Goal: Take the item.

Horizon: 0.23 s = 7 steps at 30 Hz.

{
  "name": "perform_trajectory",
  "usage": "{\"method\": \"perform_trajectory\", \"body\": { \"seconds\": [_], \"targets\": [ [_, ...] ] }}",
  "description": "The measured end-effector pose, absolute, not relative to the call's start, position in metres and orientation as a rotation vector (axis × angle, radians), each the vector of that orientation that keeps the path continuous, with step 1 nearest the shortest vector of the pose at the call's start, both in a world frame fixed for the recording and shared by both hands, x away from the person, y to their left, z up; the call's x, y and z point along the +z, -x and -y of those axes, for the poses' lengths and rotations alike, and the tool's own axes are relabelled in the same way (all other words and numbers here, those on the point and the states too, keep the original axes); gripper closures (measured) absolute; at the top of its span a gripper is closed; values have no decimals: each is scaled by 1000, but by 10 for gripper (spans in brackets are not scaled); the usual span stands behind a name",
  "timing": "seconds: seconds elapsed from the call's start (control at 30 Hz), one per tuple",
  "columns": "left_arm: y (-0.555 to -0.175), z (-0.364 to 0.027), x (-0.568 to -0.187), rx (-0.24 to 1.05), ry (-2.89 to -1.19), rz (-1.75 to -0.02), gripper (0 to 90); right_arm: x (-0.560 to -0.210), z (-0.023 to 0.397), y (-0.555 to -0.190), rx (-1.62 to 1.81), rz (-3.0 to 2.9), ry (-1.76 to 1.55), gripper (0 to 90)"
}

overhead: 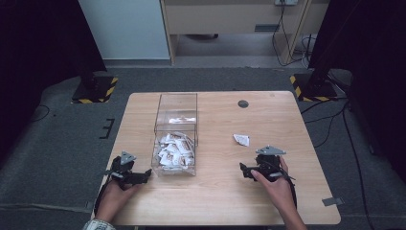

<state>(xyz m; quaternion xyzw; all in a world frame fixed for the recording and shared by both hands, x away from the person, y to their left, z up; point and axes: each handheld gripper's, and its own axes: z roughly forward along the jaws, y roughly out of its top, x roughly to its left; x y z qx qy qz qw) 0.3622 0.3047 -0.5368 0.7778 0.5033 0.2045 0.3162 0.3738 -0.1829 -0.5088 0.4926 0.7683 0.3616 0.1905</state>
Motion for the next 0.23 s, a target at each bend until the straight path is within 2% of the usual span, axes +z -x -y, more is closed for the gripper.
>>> {"method": "perform_trajectory", "body": {
  "seconds": [0.23],
  "targets": [
    [-362, -305, -537, 538, -2048, -1325, 0, -531, 177, -375, 906, -2235, -1398, 47]
  ]
}}
